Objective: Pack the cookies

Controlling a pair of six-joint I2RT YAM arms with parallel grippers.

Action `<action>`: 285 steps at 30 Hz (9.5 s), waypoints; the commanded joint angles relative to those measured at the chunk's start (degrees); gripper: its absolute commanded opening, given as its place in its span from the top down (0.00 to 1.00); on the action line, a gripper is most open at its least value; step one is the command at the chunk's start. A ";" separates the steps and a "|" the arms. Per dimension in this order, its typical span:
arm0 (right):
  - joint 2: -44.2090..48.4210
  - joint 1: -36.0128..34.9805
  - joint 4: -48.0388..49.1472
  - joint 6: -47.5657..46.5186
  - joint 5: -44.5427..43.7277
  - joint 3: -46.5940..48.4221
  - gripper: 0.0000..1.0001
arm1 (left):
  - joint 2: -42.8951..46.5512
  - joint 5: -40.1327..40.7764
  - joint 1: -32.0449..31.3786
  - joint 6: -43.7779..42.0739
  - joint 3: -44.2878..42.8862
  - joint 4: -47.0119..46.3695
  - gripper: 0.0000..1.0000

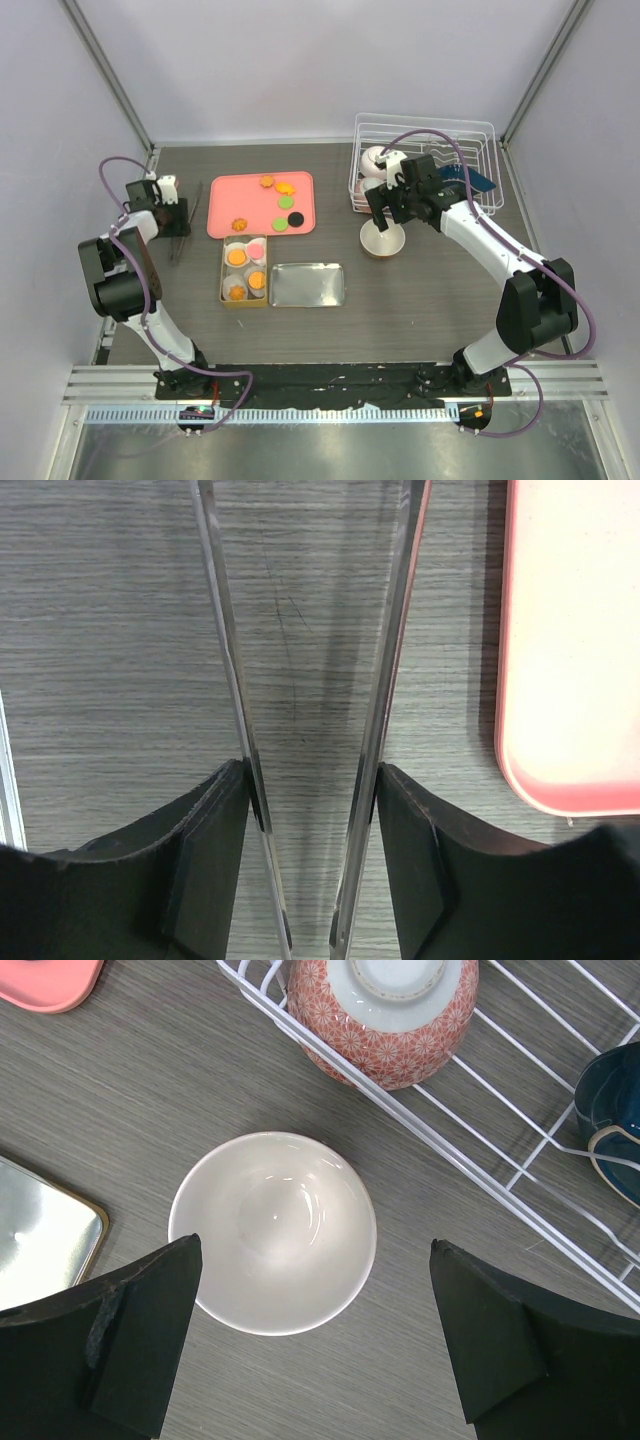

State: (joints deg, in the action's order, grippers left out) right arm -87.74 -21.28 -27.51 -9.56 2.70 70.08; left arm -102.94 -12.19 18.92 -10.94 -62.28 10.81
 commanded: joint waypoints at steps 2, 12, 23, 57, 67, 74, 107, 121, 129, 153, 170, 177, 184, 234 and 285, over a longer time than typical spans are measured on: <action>0.12 -0.34 1.05 -0.37 0.64 2.07 0.00 | -1.39 0.05 0.33 -1.19 -3.55 2.89 0.39; 0.82 -0.43 0.88 -0.37 0.55 1.99 0.00 | -2.97 1.02 0.24 -1.63 -5.31 5.27 0.38; 1.08 -0.34 0.88 -0.46 0.55 1.99 0.00 | -2.01 1.11 0.15 -2.51 -5.48 7.21 0.28; -1.20 -16.69 -5.89 -3.10 3.19 3.66 0.08 | 43.16 -10.23 -13.37 -1.81 3.57 29.44 0.14; -8.14 -17.83 -3.70 -1.25 1.34 -2.31 0.12 | 47.65 -10.05 -16.02 0.13 5.50 28.75 0.14; -11.31 -17.83 -2.99 0.24 4.06 -2.59 0.15 | 48.44 -10.76 -16.10 0.22 7.00 27.95 0.13; -20.89 -20.21 -4.75 3.32 3.90 2.43 0.47 | 49.67 -7.33 -16.19 -1.54 8.76 27.51 0.13; -22.56 -20.65 -7.91 0.07 -2.52 5.93 0.92 | 49.85 -7.33 -16.10 -2.33 10.16 27.42 0.13; -22.82 -20.65 -8.79 -0.63 -4.19 7.08 0.93 | 49.85 -7.94 -16.19 -2.68 10.51 27.51 0.13; -12.98 -20.56 -17.93 0.51 2.14 20.26 0.99 | 44.84 -25.61 -21.73 -2.07 10.69 22.15 0.16; -12.10 -16.60 -18.20 10.78 -6.74 35.02 0.99 | 44.58 -26.14 -23.48 15.06 9.64 9.68 0.16; -12.54 -15.90 -14.25 13.69 -7.80 40.66 0.99 | 43.52 -25.43 -24.72 20.08 7.97 5.63 0.16; -13.16 -15.90 -16.35 10.80 -4.72 42.24 0.99 | 42.64 -24.82 -24.81 12.54 4.11 9.55 0.15; 1.26 -15.81 0.17 15.54 0.73 27.65 0.99 | 42.47 -38.26 -24.81 36.25 17.28 -25.48 0.23; 4.77 -15.90 -1.76 13.43 3.63 21.41 0.64 | 44.93 -37.04 -24.89 36.69 16.49 -26.37 0.99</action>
State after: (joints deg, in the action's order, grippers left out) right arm -86.06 -37.01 -29.17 4.89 5.17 91.81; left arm -59.48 -49.82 -5.67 26.57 -42.74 -13.87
